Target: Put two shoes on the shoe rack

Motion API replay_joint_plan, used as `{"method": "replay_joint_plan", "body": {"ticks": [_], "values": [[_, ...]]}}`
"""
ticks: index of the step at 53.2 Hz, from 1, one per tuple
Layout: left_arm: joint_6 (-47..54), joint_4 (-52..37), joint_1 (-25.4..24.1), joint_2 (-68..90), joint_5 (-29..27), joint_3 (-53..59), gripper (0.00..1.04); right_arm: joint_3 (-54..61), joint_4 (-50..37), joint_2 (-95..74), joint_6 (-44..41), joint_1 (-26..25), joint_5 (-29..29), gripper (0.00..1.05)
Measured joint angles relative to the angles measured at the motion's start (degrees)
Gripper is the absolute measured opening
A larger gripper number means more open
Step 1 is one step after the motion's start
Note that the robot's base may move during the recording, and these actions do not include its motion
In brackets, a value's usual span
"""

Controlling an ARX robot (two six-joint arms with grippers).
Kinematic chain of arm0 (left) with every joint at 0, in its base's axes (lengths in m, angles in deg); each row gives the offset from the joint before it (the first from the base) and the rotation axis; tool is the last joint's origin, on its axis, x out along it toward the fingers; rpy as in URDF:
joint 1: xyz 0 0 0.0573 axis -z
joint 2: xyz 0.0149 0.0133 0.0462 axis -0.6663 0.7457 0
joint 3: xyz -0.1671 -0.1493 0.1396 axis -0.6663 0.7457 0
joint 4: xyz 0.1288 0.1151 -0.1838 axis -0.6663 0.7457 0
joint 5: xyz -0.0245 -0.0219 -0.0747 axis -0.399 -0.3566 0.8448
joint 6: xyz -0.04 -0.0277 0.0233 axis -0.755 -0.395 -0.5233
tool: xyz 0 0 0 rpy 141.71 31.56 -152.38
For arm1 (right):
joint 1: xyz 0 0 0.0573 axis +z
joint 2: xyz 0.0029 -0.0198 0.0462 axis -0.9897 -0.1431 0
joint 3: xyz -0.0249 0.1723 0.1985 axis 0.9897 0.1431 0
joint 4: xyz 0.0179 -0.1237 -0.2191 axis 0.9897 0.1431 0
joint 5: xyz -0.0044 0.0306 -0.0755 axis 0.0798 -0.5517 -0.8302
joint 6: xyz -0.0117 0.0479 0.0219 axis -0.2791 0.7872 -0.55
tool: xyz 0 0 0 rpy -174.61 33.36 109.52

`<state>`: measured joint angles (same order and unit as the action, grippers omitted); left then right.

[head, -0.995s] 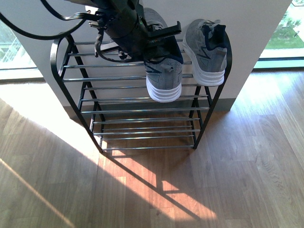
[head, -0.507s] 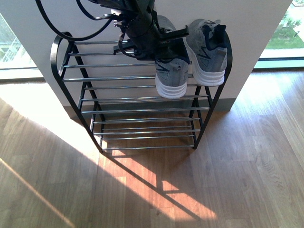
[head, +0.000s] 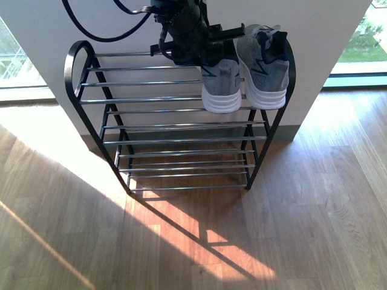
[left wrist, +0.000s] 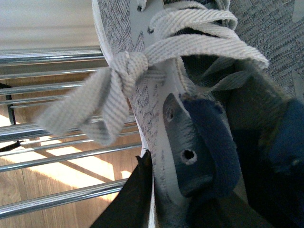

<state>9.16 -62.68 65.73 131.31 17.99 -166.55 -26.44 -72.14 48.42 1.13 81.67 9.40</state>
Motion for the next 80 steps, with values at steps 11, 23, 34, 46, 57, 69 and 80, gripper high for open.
{"method": "replay_joint_plan", "body": {"ticks": [11,23,34,46,57,69,80], "values": [[-1.07,-13.38,0.55,-8.52,-1.68,16.09,0.69,0.0,0.0,0.0,0.0,0.0,0.0,0.01],[2.89,-31.5,1.16,-31.58,-13.33,46.45,0.95,0.0,0.0,0.0,0.0,0.0,0.0,0.01],[12.0,-42.88,1.55,-48.94,-25.44,68.22,0.95,0.0,0.0,0.0,0.0,0.0,0.0,0.01],[12.98,-44.44,1.62,-70.2,-31.15,89.09,0.95,0.0,0.0,0.0,0.0,0.0,0.02,0.01],[9.84,-38.34,3.15,-89.94,-39.3,100.91,0.95,0.0,0.0,0.0,0.0,0.0,0.0,0.01],[12.68,-48.5,3.37,-105.5,-34.6,112.69,0.81,0.0,0.02,0.0,-0.02,0.0,0.02,0.01],[19.71,-59.36,-3.82,-113.61,-25.38,123.47,0.45,0.0,0.04,0.0,-0.02,0.0,0.02,0.01]]}}
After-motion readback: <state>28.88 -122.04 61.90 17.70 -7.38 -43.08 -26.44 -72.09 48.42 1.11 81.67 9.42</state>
